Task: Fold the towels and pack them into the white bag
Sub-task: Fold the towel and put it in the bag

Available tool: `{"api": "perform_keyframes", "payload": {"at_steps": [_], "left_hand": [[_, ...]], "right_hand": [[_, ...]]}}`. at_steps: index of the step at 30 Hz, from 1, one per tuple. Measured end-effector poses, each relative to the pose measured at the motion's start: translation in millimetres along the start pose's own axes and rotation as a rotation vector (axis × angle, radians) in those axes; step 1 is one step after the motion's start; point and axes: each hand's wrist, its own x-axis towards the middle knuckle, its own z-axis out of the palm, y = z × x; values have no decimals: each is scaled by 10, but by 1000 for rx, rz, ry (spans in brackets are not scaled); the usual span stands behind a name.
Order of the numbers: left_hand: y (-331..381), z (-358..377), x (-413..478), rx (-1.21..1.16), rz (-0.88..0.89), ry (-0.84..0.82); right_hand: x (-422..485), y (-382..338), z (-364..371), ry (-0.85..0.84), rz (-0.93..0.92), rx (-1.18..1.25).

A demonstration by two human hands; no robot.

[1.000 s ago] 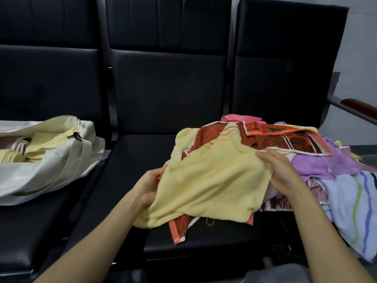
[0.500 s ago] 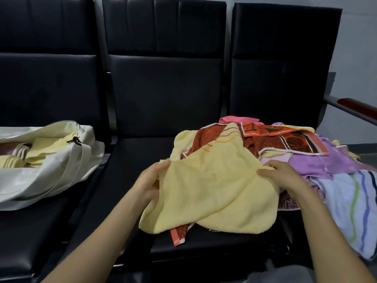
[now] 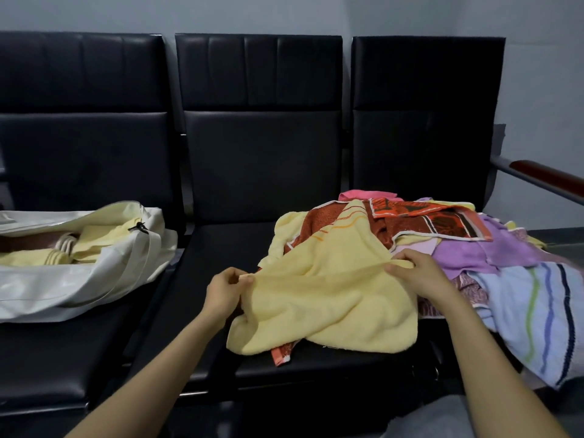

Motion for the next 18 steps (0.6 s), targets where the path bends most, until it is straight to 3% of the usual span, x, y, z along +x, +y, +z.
{"api": "perform_keyframes", "payload": {"at_steps": [5,10,18], "left_hand": [[320,-216,26,-444,-122,-116],[931,-549,89,-564,0,-116],[1721,-1194,-35,-616,189,-114]], "right_hand": [[-61,-268,-93,60,15,163],[-19,-844,-287,87,-83,252],[-17,-1663,-575,7,-61,649]]}}
